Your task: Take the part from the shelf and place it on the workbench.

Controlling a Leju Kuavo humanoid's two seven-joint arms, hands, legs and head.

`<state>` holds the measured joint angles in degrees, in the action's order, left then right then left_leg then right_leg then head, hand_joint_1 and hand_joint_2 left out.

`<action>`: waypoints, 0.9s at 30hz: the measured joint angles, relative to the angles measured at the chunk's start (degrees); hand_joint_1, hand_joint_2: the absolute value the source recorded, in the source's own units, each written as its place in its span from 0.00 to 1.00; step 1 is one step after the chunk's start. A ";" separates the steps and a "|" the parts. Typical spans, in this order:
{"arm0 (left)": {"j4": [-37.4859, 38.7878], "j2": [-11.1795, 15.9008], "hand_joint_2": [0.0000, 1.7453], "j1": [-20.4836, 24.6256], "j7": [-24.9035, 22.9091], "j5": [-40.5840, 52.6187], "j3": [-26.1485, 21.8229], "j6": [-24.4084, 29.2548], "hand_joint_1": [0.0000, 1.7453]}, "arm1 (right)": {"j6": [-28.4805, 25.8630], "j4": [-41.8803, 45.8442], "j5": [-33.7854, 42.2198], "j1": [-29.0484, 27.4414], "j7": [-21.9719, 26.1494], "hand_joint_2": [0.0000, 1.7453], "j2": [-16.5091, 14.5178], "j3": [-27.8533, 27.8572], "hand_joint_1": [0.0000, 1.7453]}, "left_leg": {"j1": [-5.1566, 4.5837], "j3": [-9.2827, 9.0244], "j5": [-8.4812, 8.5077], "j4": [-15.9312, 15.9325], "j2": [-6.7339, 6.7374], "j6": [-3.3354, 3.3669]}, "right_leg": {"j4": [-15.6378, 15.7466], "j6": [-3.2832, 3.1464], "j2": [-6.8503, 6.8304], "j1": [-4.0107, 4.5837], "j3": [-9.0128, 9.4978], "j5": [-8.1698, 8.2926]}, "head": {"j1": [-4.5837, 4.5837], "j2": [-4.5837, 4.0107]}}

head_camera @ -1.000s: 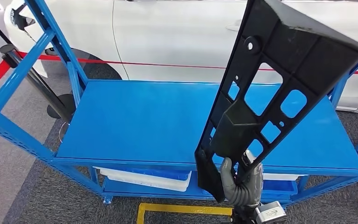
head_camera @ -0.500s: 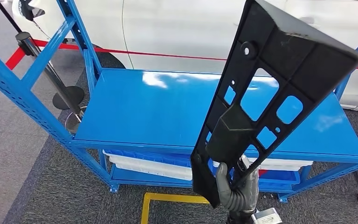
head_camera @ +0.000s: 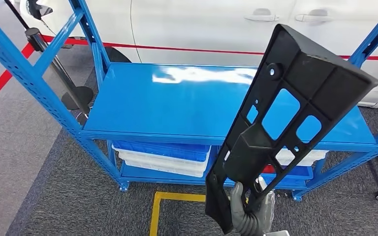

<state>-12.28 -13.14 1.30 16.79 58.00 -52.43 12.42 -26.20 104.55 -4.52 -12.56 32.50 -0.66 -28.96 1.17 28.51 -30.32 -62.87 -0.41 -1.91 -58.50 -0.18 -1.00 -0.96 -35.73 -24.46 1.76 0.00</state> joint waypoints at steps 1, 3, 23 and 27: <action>0.00 -0.01 1.00 -0.02 -0.05 0.38 0.11 0.01 0.00 | -0.56 -0.35 -0.02 -0.38 -0.09 1.00 -0.29 0.08 1.00 | -0.08 -1.67 -0.55 2.88 -0.06 0.25 | -0.50 0.38 0.01 0.02 -0.49 0.30 | 0.04 0.00; 0.00 -0.04 1.00 -0.04 -0.29 1.12 0.32 0.07 0.00 | -1.33 -1.42 0.33 -0.90 -0.24 1.00 -0.61 0.22 1.00 | -0.45 -2.42 -1.28 4.87 -0.16 1.32 | -0.78 1.19 0.06 0.13 -0.87 1.14 | 0.13 0.00; 0.04 -0.37 1.00 0.29 -1.21 4.03 1.88 0.17 0.00 | -2.26 -6.80 0.79 -2.81 -0.50 1.00 -0.48 1.56 1.00 | -1.31 8.69 1.61 -0.30 0.29 1.72 | 3.40 -1.62 0.27 0.62 7.73 -3.68 | -0.44 -0.01; 0.03 -0.33 1.00 0.40 -1.21 4.03 1.88 0.17 0.00 | -2.26 -7.18 0.78 -2.93 -0.52 1.00 -0.48 1.54 1.00 | -1.00 8.86 -2.88 -11.07 0.31 0.88 | 2.12 -1.61 0.04 0.66 3.55 -1.36 | -0.11 0.00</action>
<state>-12.25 -13.46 1.70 15.58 62.02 -50.56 12.59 -28.46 97.37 -3.74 -15.49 31.98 -1.14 -27.41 0.17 37.37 -33.21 -73.94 -0.10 -1.03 -56.38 -1.79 -0.96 -0.30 -32.18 -25.82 1.64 0.00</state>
